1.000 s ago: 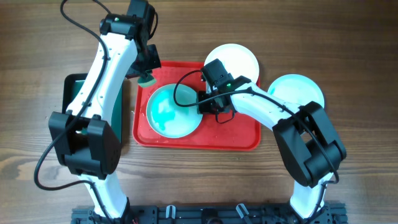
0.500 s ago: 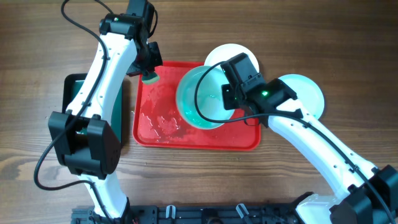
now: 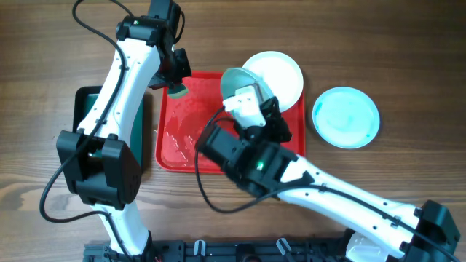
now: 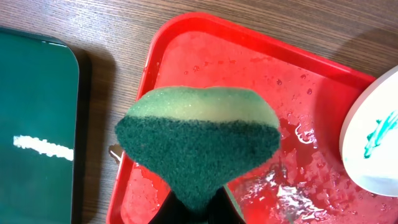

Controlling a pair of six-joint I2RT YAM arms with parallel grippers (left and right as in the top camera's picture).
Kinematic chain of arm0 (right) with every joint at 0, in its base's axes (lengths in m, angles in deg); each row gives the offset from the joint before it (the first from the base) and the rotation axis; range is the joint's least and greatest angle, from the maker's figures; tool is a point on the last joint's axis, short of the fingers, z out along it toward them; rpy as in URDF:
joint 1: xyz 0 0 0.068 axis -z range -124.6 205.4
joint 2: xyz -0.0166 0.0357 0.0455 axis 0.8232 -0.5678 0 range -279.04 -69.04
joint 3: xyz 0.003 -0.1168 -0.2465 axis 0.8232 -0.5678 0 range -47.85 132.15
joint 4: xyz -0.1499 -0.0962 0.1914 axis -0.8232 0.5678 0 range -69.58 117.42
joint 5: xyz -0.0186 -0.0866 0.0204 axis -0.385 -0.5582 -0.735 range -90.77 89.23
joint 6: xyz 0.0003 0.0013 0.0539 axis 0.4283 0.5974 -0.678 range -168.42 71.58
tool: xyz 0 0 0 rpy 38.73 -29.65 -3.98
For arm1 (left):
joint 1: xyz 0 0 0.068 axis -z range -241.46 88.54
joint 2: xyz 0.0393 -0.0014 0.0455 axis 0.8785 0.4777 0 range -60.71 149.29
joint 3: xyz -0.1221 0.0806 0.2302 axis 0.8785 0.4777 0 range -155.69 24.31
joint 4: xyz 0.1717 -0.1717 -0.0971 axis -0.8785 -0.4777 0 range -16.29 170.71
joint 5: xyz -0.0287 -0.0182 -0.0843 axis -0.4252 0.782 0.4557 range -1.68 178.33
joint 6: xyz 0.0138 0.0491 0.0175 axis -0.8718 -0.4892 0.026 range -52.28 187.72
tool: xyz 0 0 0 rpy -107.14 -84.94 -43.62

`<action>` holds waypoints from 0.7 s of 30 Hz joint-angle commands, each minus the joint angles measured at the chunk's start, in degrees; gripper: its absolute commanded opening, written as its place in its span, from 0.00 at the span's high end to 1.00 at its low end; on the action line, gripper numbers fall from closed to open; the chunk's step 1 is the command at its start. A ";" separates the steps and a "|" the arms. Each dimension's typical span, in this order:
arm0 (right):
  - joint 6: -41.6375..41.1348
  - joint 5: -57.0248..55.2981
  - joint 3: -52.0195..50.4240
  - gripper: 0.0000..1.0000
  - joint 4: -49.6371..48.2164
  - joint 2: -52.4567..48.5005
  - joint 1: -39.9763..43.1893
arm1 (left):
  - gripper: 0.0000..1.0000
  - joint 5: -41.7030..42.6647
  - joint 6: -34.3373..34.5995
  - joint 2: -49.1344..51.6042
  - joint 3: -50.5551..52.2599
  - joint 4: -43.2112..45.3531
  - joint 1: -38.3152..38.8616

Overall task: Clean dirty plates on tray and stack at the side
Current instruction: 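Lift the scrubbed plate with the right gripper and stack it right of the tray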

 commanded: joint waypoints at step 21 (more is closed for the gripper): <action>-2.58 44.11 0.83 0.96 -1.57 1.51 2.51 | 0.96 0.74 -0.24 -0.11 -0.68 0.02 -0.48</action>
